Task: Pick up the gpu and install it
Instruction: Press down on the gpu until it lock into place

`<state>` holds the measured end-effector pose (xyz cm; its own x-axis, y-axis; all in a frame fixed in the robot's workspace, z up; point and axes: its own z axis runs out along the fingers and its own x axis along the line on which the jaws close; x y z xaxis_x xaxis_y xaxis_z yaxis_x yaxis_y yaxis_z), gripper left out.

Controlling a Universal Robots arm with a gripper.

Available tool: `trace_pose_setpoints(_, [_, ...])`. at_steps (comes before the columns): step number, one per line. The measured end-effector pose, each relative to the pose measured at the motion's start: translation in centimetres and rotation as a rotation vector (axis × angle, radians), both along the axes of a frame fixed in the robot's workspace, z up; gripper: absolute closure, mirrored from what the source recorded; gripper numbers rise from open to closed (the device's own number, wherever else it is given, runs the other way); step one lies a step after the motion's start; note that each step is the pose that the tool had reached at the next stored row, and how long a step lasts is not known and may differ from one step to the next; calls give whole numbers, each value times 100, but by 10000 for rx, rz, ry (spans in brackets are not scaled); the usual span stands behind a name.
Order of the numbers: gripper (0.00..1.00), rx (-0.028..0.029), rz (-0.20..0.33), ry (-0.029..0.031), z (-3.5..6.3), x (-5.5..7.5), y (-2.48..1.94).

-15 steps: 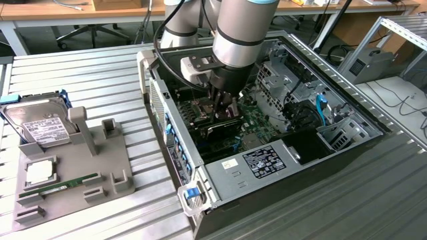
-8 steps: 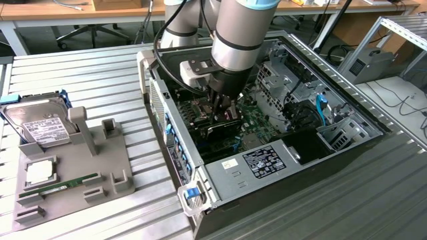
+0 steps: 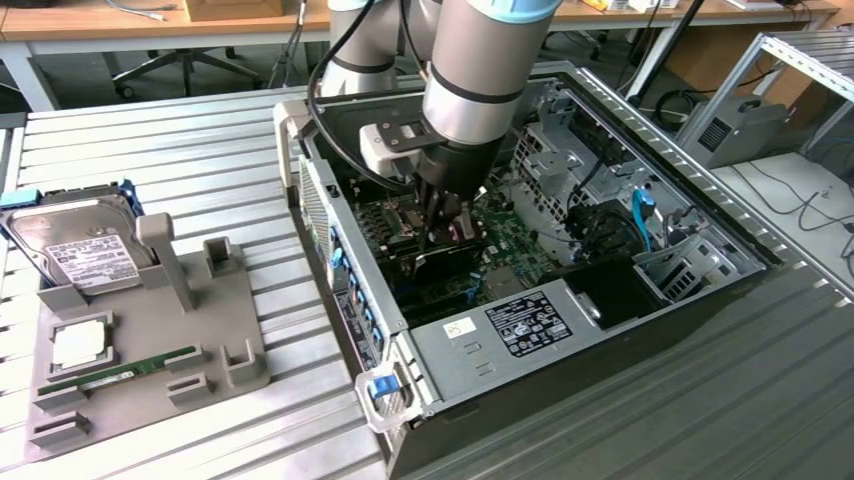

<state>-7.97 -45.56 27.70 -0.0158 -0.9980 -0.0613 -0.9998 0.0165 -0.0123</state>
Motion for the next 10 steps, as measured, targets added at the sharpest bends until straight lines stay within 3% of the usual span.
trace_pose_setpoints(10, [89, -7, 0, 4, -34, 0, -1])
